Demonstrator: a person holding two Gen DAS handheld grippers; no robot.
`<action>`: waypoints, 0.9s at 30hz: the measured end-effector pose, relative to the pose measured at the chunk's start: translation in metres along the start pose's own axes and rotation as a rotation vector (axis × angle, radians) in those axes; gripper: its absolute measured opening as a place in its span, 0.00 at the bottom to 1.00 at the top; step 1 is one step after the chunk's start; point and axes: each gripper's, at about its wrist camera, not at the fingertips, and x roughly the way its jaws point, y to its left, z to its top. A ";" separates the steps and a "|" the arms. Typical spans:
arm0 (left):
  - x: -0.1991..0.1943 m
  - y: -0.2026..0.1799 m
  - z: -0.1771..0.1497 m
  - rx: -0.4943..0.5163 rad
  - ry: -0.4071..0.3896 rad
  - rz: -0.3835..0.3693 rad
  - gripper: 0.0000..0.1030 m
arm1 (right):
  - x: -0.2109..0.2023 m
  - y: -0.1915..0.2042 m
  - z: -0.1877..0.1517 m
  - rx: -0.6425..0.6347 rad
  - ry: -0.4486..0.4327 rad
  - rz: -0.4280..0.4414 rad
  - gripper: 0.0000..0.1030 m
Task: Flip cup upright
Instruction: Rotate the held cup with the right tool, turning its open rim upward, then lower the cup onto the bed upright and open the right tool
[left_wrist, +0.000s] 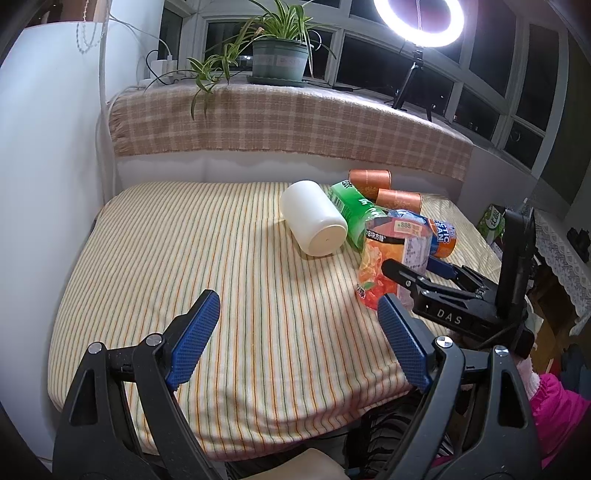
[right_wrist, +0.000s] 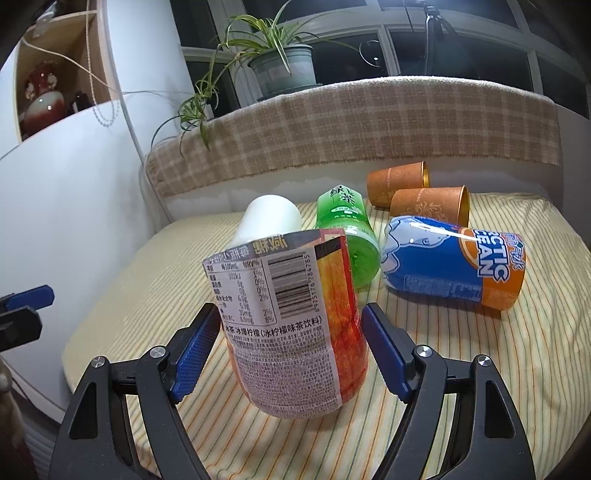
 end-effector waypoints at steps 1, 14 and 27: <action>0.000 0.000 0.000 0.001 0.000 -0.002 0.87 | -0.001 0.000 -0.001 0.003 0.002 0.001 0.76; 0.001 -0.004 0.000 0.014 -0.004 -0.018 0.87 | -0.009 0.000 -0.016 0.040 0.044 0.011 0.78; -0.009 -0.012 -0.001 0.025 -0.071 -0.002 0.87 | -0.046 -0.002 -0.013 -0.006 0.020 -0.013 0.78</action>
